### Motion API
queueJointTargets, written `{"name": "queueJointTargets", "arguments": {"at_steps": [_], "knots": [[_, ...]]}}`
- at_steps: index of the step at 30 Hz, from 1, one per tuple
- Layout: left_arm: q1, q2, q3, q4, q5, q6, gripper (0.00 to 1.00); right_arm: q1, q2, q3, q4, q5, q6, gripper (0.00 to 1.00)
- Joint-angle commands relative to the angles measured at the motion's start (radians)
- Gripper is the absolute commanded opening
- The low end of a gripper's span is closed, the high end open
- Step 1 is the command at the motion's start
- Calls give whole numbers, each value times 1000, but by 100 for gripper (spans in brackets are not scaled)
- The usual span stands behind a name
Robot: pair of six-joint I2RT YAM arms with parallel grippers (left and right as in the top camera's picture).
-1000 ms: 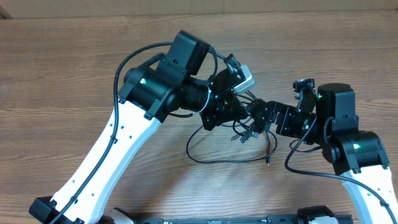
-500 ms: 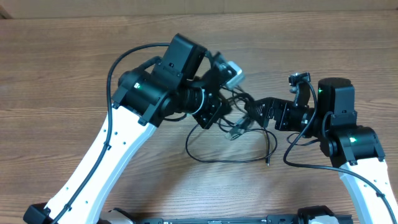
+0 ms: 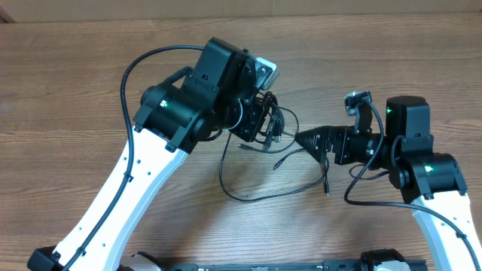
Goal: Untangle cables
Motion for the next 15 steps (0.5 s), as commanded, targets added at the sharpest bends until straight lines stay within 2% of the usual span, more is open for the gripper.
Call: {"name": "queueJointTargets", "arguments": {"at_steps": [1, 5, 15], "knots": [[1, -32, 24, 39, 115, -20, 4, -3, -8, -9, -24, -17, -64, 100], [-2, -32, 24, 88, 173, -20, 4, -3, -8, -9, -21, -54, -63, 100], [-42, -32, 24, 93, 209, -16, 4, -3, -8, -9, 27, -69, -6, 100]]}}
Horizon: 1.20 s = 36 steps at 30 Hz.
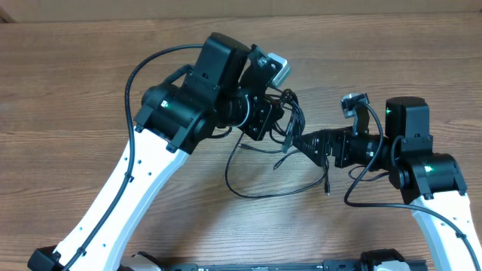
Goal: Untangle cables
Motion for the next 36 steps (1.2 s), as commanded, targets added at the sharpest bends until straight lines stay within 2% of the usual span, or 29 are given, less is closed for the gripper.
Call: {"name": "queueJointTargets", "arguments": {"at_steps": [1, 14, 20, 23, 28, 36], "knots": [[-37, -32, 24, 12, 44, -2, 4, -3, -8, -6, 13, -12, 18, 100], [-31, -32, 24, -10, -42, -3, 4, -3, -40, -6, 7, -8, 53, 100], [-25, -32, 24, 13, -38, -14, 4, -3, -75, -6, -28, 267, 111, 100], [-25, -32, 24, 15, -28, -14, 4, -3, -73, -6, -64, 338, 130, 100], [-27, -32, 24, 56, 32, -14, 4, -3, -73, -6, -73, 320, 127, 100], [-27, -31, 20, 64, 18, -12, 4, -3, -73, -6, -63, 210, 127, 100]]}}
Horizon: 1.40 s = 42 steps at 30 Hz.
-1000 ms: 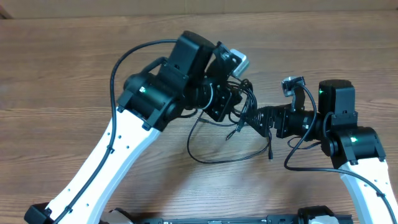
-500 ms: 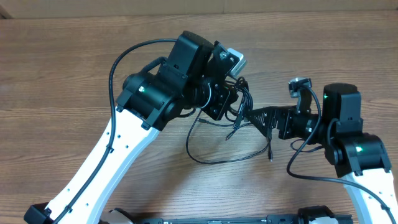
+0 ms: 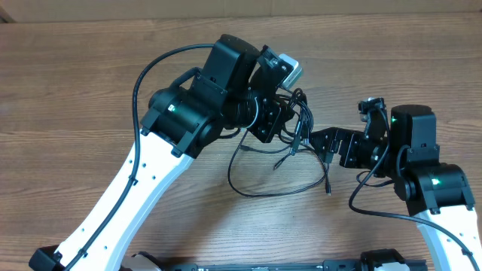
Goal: Untangle cables
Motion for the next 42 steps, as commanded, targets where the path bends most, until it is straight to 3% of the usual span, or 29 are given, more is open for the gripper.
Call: {"name": "queueJointTargets", "arguments": {"at_steps": [1, 10, 23, 29, 35, 42], "knots": [[3, -31, 18, 8, -6, -7, 4, -2, -4, -6, 10, -83, 3, 100], [-15, -20, 9, 25, 13, -5, 4, -2, -4, -6, 9, -130, 4, 100], [-143, 66, 9, 38, 97, 3, 4, -2, -4, -6, 50, -128, 4, 100], [-160, 86, 9, 76, 237, 21, 4, -2, -3, -6, 53, -87, 3, 100], [-158, 86, 9, 107, 284, 21, 4, -2, -3, -6, 21, -12, 3, 100], [-135, 86, 9, 204, 466, 21, 4, -3, -3, -6, -48, 161, 4, 100]]}}
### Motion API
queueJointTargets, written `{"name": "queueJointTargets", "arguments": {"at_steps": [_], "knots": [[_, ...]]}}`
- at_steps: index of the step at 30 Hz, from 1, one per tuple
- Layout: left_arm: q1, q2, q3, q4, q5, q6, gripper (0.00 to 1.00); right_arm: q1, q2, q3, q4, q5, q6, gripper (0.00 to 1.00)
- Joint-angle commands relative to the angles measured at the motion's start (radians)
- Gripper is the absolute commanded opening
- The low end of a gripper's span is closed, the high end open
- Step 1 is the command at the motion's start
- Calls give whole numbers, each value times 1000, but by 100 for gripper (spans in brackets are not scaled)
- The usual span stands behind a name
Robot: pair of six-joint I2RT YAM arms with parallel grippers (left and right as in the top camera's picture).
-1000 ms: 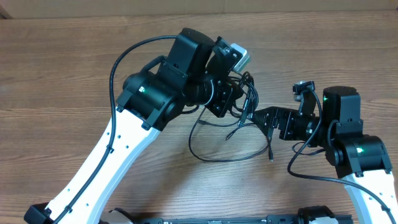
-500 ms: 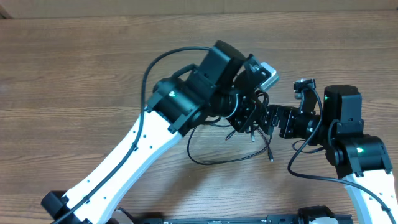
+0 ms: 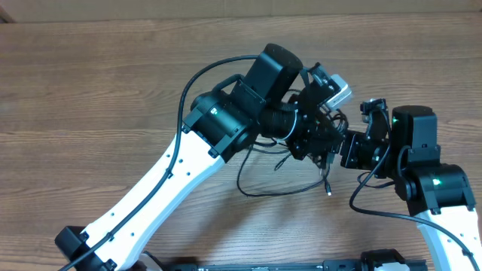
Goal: Untangle cables
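Thin black cables lie in a loop on the wooden table, and one plug end points toward the front. The upper part of the tangle rises into my left gripper, which reaches far right and is shut on the bundle. My right gripper points left, directly against the left one. Its fingertips are hidden behind the left gripper and the cables, so its state is unclear.
The left arm's white link crosses the table diagonally from the front left. The right arm's base link stands at the right. A pale wall edge runs along the back.
My left gripper has moved right with the cable bundle, and its wrist now sits close against the right gripper. The loop on the table has shifted slightly right. The right arm has stayed put.
My left gripper held the tangle near the table's middle, with the right gripper apart from it. The right gripper then reached the cables. Later the right arm was farther right with cables stretched between the grippers. Now the left gripper is beside it.
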Motion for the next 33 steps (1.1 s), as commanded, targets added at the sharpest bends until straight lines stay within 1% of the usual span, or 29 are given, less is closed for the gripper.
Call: {"name": "queueJointTargets", "arguments": {"at_steps": [1, 6, 12, 18, 22, 26, 29, 30, 32, 33], "knots": [[12, 1, 9, 35, 184, 16, 4, 4, -2, -5, -33, 139, -3, 100], [85, 0, 9, -13, 187, 16, 4, 4, -2, -5, -95, 248, 1, 100], [179, -13, 9, -70, 192, 16, 4, 4, -2, -5, -113, 272, 2, 100], [233, -14, 9, -163, 188, 78, 4, 4, -2, -5, -114, 332, 106, 100], [248, -14, 9, -217, 190, 117, 4, 4, -2, -5, -114, 336, 123, 100], [240, -14, 9, -220, 192, 122, 4, 4, -3, -5, -109, 326, 140, 100], [222, -14, 9, -222, 190, 131, 4, 4, -3, -4, -106, 278, 139, 100], [209, -14, 9, -229, 179, 152, 4, 4, -3, -4, -100, 240, 140, 100], [201, -14, 9, -239, 144, 154, 4, 4, -3, -4, -94, 217, 148, 100], [196, -14, 9, -250, 118, 154, 4, 4, -3, -4, -94, 219, 176, 100]]}}
